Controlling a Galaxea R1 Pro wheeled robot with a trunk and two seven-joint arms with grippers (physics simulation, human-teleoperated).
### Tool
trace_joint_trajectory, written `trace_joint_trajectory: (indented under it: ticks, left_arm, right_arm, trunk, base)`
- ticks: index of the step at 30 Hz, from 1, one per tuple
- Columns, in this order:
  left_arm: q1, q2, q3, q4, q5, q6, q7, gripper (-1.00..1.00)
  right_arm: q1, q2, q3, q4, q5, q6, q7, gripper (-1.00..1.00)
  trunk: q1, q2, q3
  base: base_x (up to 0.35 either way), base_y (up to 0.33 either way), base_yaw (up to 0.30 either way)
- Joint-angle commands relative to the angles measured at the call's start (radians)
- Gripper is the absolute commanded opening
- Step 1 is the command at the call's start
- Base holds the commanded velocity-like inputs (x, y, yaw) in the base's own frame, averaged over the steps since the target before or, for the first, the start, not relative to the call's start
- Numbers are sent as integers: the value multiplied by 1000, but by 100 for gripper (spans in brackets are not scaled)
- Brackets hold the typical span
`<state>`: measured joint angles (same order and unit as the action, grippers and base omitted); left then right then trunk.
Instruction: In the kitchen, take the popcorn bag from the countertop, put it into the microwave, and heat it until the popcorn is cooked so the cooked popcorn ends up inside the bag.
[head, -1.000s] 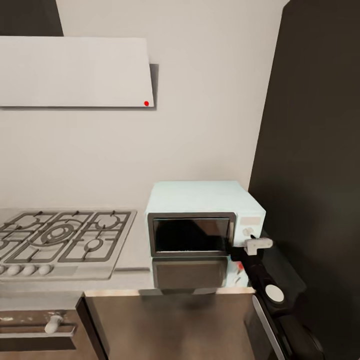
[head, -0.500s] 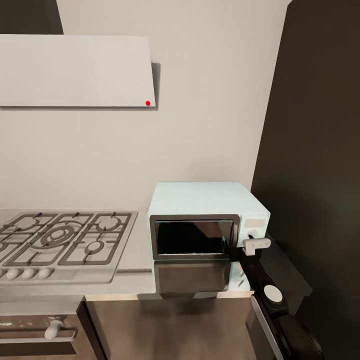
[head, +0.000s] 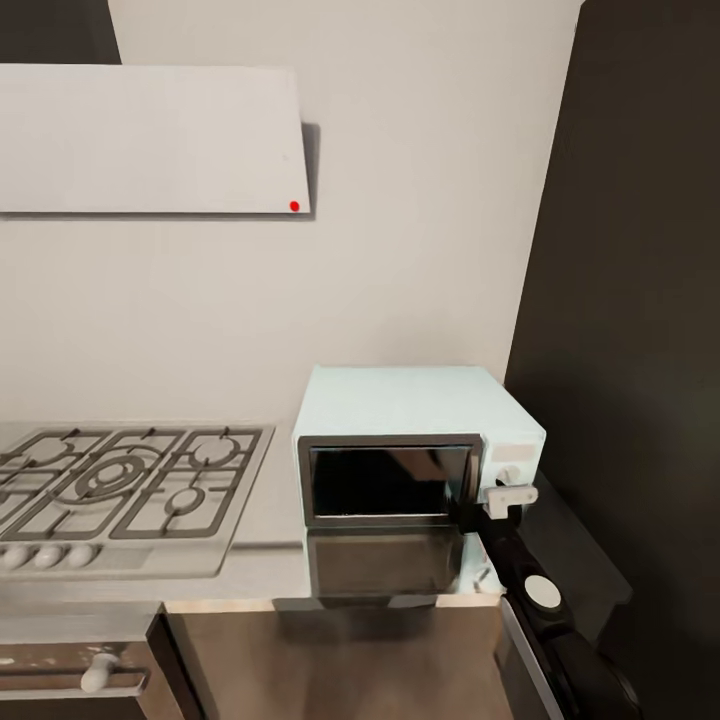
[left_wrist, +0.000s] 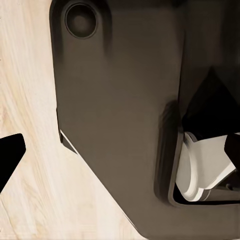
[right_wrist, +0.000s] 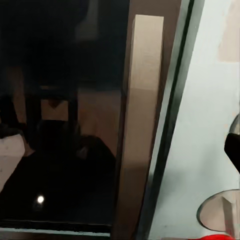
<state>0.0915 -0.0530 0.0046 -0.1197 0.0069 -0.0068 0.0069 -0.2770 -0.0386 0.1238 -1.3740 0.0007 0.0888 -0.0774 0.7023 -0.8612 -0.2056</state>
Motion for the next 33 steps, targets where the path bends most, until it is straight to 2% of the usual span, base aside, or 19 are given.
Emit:
trace_joint_trajectory:
  ticks: [1, 18, 19, 33]
  left_arm:
    - [0, 0, 1, -2, 1, -1, 1, 100]
    - [0, 1, 2, -2, 1, -1, 1, 100]
    - [0, 1, 2, -2, 1, -1, 1, 100]
    - [0, 1, 1, -2, 1, -1, 1, 100]
  right_arm:
    - [-1, -1, 3, -1, 0, 6, -8, 100]
    - [-1, -1, 3, 1, 1, 6, -8, 100]
    - [-1, -1, 3, 1, 1, 6, -8, -100]
    - [-1, -1, 3, 1, 1, 6, -8, -100]
  trunk:
    - [1, -1, -1]
    - [1, -1, -1]
    - [1, -1, -1]
    - [1, -1, -1]
  base:
    - [227, 0, 0]
    - [32, 0, 0]
    - [1, 0, 0]
    - [0, 0, 0]
